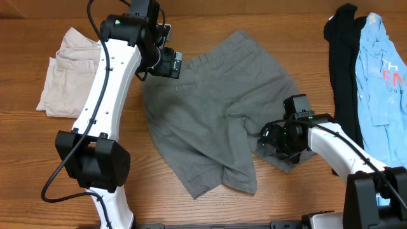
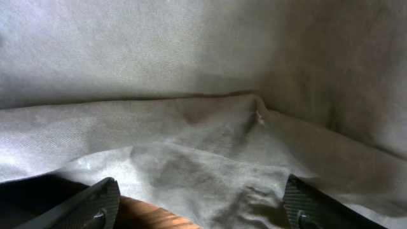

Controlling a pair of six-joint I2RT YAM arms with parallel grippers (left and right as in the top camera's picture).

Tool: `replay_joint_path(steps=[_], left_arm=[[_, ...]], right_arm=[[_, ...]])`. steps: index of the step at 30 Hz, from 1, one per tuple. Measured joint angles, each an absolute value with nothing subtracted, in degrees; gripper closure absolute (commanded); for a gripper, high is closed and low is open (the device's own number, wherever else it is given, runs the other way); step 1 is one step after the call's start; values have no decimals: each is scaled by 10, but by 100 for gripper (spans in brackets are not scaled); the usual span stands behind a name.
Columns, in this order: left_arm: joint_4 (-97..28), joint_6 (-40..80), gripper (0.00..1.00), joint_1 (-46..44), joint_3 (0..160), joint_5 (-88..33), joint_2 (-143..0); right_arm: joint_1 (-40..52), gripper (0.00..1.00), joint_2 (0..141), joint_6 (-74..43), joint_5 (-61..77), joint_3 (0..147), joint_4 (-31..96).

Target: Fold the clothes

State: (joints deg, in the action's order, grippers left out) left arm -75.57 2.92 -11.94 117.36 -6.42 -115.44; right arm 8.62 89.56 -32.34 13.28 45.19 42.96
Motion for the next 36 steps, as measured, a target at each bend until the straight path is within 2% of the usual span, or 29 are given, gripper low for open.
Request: replay_joint_path(steps=[11,18,24,32,36], left_arm=[[-741,28,7,-131,1174,-64,-1155],[-735,28,8,-131,1174,-65,-1155],[-724,28,7,-132,1174,-65,-1155],[-721,28,7,-132,1174,-65,-1157],[-707,28,7,-132,1174,-66,-1161]], right_arm=[[85,17,922,-357,138,456,392],[79,17,980,-375,154,483,208],[39,17,1014,-377,172,510,165],[-83,16,1056,-356,147,594,237],[-148,4,1075,-321,115,654,359]])
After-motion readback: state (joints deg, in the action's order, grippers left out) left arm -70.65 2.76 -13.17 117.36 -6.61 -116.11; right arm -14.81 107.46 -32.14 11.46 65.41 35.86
